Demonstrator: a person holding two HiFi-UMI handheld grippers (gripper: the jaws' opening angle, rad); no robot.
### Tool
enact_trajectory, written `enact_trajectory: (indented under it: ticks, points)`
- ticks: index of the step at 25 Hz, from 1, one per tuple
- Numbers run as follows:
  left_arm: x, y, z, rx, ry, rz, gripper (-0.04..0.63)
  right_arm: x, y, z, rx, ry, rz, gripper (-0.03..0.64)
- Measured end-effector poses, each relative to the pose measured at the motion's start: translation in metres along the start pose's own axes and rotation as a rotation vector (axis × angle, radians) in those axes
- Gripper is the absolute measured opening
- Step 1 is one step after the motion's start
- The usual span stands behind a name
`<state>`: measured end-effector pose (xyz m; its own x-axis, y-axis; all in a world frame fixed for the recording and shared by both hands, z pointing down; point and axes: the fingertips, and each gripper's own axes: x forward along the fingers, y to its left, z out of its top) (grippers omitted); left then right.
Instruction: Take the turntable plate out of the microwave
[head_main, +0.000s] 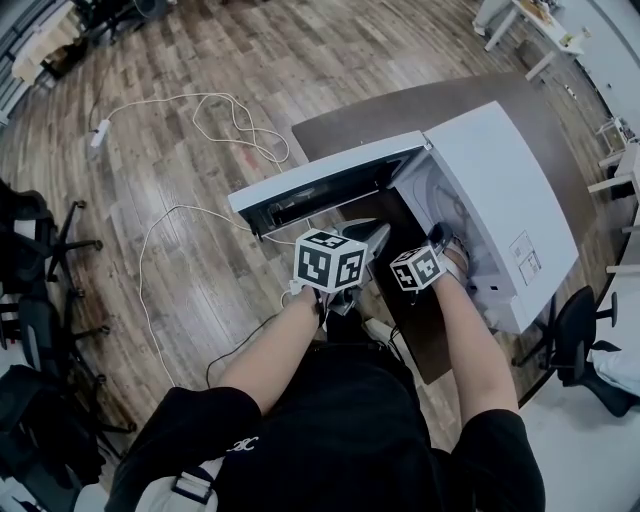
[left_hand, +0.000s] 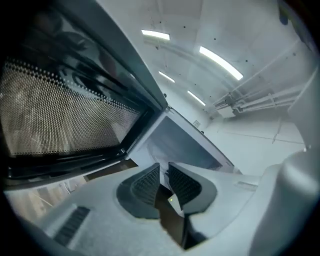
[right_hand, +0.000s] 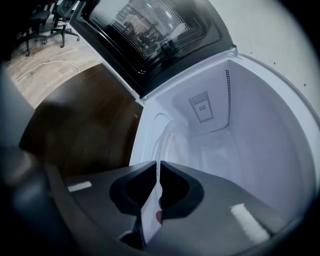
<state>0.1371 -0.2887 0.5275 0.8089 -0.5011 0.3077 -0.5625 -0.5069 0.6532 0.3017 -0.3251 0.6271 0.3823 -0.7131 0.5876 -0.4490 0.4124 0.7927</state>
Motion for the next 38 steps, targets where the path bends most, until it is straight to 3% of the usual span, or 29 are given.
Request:
enact_trajectory:
  ticks: [10,18,24,27,31,35,38]
  points:
    - [0.027,-0.001,-0.009,-0.046,0.028,-0.051,0.098,-0.017,-0.011,0.002,-0.019,-0.044,-0.023,0.026]
    - [0.068,-0.009,-0.028,-0.152,0.097,-0.139,0.123,-0.032,-0.022,0.0,-0.018,-0.069,-0.015,0.026]
    - [0.112,-0.024,-0.03,-0.359,0.107,-0.259,0.135,-0.037,-0.029,-0.005,0.008,-0.078,-0.007,0.026]
    - [0.136,-0.019,-0.036,-0.428,0.117,-0.267,0.14,-0.038,-0.032,-0.007,0.018,-0.083,-0.001,0.026]
    - [0.155,-0.016,-0.038,-0.532,0.124,-0.334,0.144,-0.04,-0.031,-0.01,0.024,-0.093,0.016,0.026]
    - [0.173,-0.019,-0.035,-0.593,0.127,-0.392,0.161,-0.04,-0.034,-0.009,0.027,-0.104,0.03,0.026]
    - [0.184,-0.027,-0.035,-0.587,0.144,-0.423,0.16,-0.039,-0.034,-0.007,0.023,-0.109,0.035,0.026]
